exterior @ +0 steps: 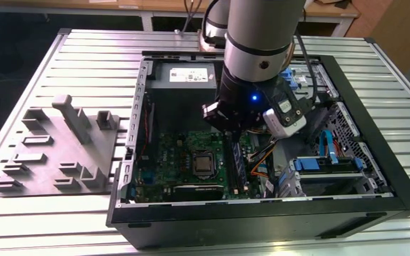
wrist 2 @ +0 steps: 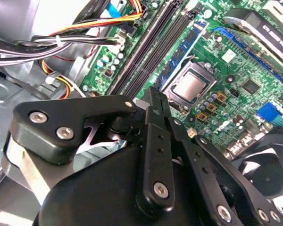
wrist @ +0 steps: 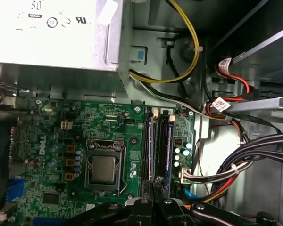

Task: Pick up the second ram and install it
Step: 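Insert the second ram into the second slot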

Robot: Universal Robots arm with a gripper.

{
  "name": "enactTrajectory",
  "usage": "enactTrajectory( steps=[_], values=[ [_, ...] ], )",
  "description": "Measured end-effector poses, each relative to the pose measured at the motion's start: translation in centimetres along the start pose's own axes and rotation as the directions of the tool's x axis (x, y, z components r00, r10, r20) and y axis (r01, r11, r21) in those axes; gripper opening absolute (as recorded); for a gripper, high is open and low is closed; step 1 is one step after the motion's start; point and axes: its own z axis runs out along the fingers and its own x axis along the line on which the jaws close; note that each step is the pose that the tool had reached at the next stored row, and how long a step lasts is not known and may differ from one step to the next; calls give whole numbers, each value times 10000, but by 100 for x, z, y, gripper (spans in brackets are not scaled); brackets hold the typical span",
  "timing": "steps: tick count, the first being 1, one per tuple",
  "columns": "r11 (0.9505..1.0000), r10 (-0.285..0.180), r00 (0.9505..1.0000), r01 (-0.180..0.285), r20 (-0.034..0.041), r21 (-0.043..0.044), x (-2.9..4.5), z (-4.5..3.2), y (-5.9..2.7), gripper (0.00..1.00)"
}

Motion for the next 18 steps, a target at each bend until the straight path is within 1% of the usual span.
enactTrajectory(
  steps=[4,8,10,15,18],
  values=[
    [10000,37,10000,-37,2,0,2,69,-2,11],
    [9994,355,9994,-355,10,8,3,98,-3,11],
    [9993,371,9993,-371,12,6,3,112,-4,11],
    [9993,372,9993,-372,13,4,5,199,-6,11],
    [9993,372,9993,-372,13,0,6,230,-7,11]
  ],
)
